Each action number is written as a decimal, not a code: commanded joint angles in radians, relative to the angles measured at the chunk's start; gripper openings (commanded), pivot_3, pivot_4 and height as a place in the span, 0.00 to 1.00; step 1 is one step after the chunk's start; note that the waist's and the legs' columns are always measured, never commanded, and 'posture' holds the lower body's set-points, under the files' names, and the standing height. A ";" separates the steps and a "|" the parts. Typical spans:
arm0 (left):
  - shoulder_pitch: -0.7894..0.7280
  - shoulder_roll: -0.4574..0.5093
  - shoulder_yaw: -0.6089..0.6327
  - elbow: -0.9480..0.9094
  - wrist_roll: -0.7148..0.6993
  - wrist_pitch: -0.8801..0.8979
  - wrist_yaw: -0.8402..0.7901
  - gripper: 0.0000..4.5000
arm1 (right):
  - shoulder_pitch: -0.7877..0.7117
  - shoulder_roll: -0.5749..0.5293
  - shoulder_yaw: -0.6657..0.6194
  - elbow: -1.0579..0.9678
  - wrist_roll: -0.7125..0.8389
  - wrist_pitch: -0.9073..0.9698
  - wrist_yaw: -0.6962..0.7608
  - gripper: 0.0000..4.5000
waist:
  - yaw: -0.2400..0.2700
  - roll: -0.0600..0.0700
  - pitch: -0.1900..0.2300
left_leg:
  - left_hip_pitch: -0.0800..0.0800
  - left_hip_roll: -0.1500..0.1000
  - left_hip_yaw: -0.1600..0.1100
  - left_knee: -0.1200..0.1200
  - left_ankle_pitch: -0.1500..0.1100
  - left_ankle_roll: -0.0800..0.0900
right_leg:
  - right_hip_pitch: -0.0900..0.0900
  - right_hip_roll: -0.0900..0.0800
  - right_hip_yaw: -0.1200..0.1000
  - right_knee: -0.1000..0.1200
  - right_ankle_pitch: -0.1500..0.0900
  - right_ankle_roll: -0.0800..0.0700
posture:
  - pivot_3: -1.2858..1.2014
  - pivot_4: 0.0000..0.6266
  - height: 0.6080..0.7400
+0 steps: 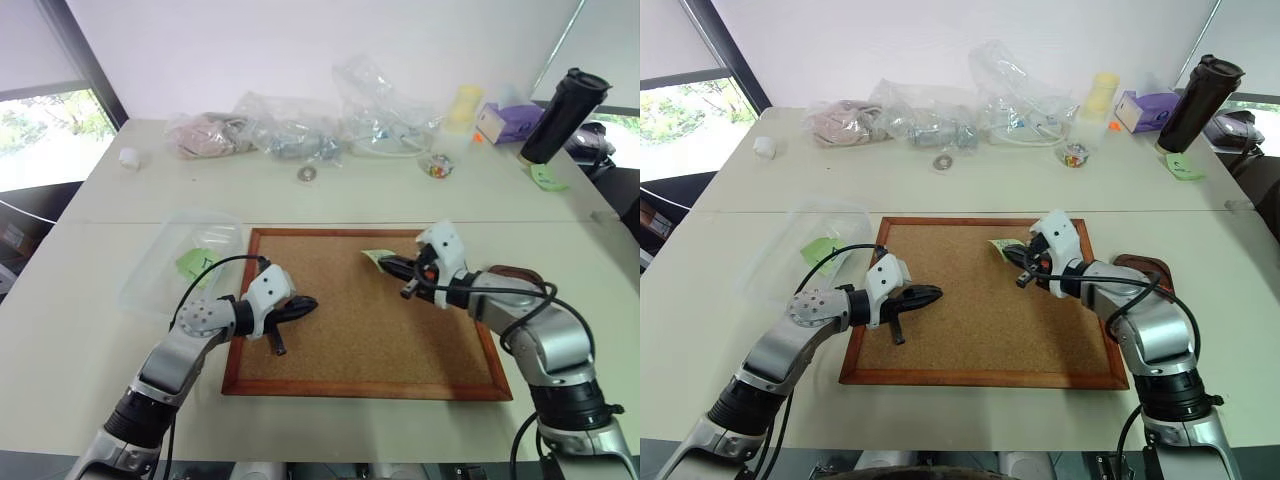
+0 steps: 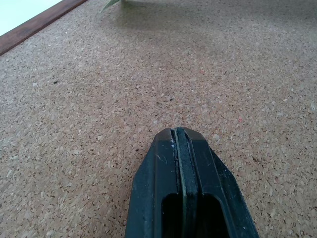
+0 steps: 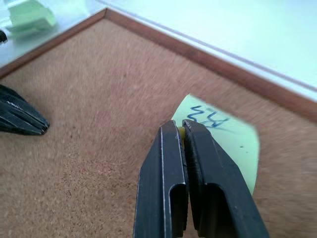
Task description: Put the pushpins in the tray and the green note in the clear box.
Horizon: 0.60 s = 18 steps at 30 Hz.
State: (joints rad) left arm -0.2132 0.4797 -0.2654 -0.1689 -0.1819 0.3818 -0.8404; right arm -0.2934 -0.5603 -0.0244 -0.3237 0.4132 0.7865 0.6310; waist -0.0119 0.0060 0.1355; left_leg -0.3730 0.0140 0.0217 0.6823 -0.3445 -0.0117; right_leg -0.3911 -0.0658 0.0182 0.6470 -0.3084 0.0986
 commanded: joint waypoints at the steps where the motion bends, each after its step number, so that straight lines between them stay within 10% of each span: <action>1: 0.036 0.009 -0.075 0.038 0.026 0.050 -0.026 0.00 | -0.010 -0.025 -0.061 -0.081 0.047 0.040 -0.005 0.01 | 0.001 0.000 0.000 | 0.000 0.000 0.000 0.000 0.000 0.000 | 0.000 0.000 0.000 0.000 0.000 0.000 | 0.52 0.24 1.00; 14: -0.004 -0.030 0.010 0.074 -0.056 0.071 -0.032 0.00 | 0.044 -0.071 -0.072 -0.271 0.146 0.141 -0.002 0.01 | 0.002 0.000 0.000 | 0.000 0.000 0.000 0.000 0.000 0.000 | 0.000 -0.001 0.000 -0.001 0.000 0.000 | 0.52 0.24 1.00; 18: -0.076 -0.067 0.101 0.078 -0.168 0.166 -0.031 0.32 | 0.023 -0.084 -0.067 -0.301 0.165 0.154 0.001 0.00 | 0.002 -0.001 0.001 | -0.001 0.000 0.000 0.000 0.000 0.000 | 0.000 -0.001 0.000 -0.001 0.000 0.000 | 0.52 0.24 1.00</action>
State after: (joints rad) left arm -0.2644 0.4204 -0.1979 -0.1130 -0.3168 0.4981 -0.8836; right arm -0.2486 -0.6269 -0.0837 -0.5789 0.5580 0.9440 0.6304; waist -0.0100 0.0047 0.1366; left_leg -0.3739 0.0139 0.0215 0.6821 -0.3445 -0.0117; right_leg -0.3914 -0.0665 0.0179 0.6460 -0.3084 0.0985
